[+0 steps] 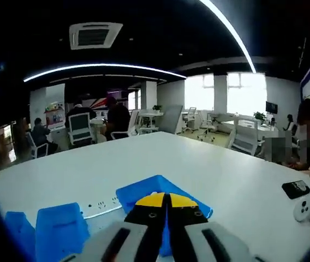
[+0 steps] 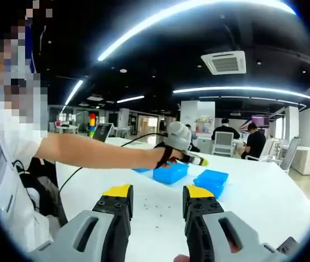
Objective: Pick up the resistors one by one and place each resistor into its matching bin, sorting the parts by color and model until every resistor is separated into the correct bin for its type
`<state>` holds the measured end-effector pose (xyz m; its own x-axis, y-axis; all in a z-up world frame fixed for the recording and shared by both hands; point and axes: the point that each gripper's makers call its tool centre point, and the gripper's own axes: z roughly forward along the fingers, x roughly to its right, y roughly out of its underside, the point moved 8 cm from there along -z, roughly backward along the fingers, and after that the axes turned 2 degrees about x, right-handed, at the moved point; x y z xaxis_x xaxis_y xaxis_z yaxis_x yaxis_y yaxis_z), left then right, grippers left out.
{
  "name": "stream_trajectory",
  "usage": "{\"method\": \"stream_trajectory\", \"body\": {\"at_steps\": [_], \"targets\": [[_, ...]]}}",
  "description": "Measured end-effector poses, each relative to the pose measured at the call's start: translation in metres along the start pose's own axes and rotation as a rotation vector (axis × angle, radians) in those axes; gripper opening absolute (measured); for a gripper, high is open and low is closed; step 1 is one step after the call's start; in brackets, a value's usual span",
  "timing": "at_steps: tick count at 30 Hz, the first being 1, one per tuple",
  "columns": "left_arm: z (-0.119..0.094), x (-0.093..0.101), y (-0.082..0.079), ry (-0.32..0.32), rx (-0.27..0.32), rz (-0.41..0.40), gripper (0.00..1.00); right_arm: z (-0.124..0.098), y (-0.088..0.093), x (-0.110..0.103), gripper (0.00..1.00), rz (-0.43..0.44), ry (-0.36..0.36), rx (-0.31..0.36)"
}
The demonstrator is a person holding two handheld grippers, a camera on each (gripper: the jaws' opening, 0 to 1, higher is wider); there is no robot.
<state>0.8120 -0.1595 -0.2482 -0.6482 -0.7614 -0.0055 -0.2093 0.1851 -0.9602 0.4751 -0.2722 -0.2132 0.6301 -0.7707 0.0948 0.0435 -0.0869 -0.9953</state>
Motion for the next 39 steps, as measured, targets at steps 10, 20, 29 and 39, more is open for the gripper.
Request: {"method": "stream_trajectory", "body": {"at_steps": [10,20,29,39], "targets": [[0.003,-0.004,0.009,0.001,-0.022,0.018,0.44,0.0,-0.001,0.0,0.38,0.003,0.001,0.001],[-0.042,-0.004,0.001,0.064,0.013,0.021,0.44,0.0,0.0,0.003,0.38,0.003,0.001,-0.002],[-0.137,-0.015,0.0,0.175,0.135,-0.038,0.44,0.001,-0.002,-0.001,0.38,-0.008,-0.003,-0.002],[-0.249,-0.034,0.029,0.158,0.26,-0.06,0.42,0.005,0.0,-0.004,0.38,-0.011,-0.01,-0.009]]}}
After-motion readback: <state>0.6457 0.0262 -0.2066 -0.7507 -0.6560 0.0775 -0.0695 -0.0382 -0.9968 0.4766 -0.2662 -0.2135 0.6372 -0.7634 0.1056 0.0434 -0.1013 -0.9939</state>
